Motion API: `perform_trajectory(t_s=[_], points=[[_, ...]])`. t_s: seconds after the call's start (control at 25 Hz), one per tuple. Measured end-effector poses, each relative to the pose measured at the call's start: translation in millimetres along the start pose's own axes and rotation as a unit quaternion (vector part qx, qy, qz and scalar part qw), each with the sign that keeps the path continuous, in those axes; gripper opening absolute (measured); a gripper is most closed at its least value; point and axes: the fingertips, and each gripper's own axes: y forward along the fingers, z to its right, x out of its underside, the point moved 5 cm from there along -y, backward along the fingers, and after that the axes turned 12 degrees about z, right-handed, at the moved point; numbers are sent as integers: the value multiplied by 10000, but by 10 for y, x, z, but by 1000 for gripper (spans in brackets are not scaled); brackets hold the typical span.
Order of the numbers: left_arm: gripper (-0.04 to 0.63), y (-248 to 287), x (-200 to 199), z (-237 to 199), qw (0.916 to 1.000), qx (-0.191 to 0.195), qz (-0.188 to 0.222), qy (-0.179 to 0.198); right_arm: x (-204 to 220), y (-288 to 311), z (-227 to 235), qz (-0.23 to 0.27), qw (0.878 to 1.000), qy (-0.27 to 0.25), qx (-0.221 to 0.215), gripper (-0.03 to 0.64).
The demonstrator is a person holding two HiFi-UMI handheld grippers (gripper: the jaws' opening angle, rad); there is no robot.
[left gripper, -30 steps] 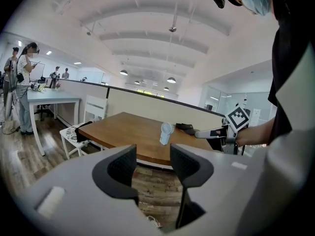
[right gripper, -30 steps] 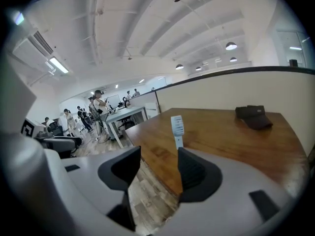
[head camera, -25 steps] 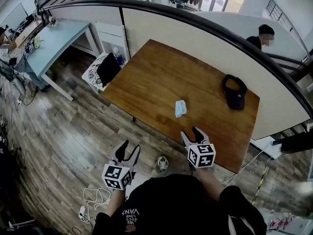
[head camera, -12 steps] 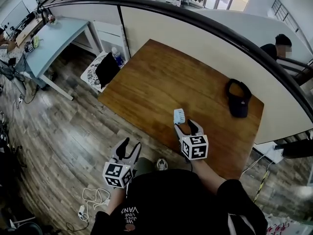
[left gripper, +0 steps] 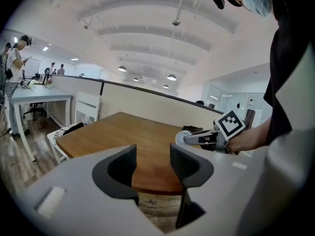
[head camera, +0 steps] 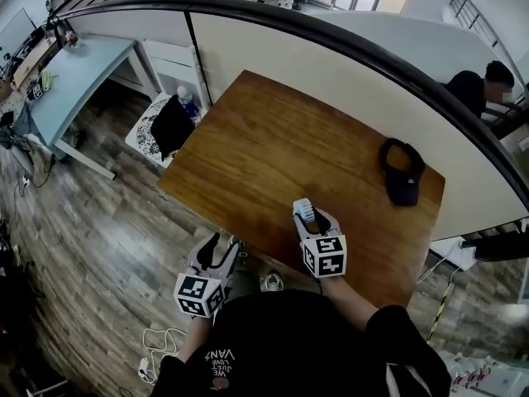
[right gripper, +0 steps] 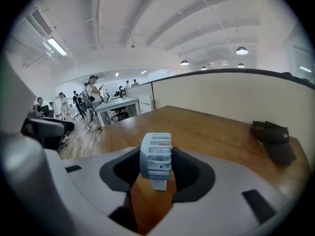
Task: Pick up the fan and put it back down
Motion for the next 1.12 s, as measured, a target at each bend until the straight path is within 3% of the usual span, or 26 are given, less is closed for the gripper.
perform_trajectory(t_s=[0.48, 0.68, 1.12], points=[[199, 779, -290, -615, 9962, 824, -276, 97, -277, 298, 137, -123, 9999, 42, -110, 184], [199, 1073, -398, -808, 9930, 1122, -303, 199, -530, 561, 258, -38, 9996, -181, -224, 183], [199, 1493, -552, -1262, 9839, 1698, -453, 325, -1086, 1138, 527, 267, 9978, -614, 9, 183]])
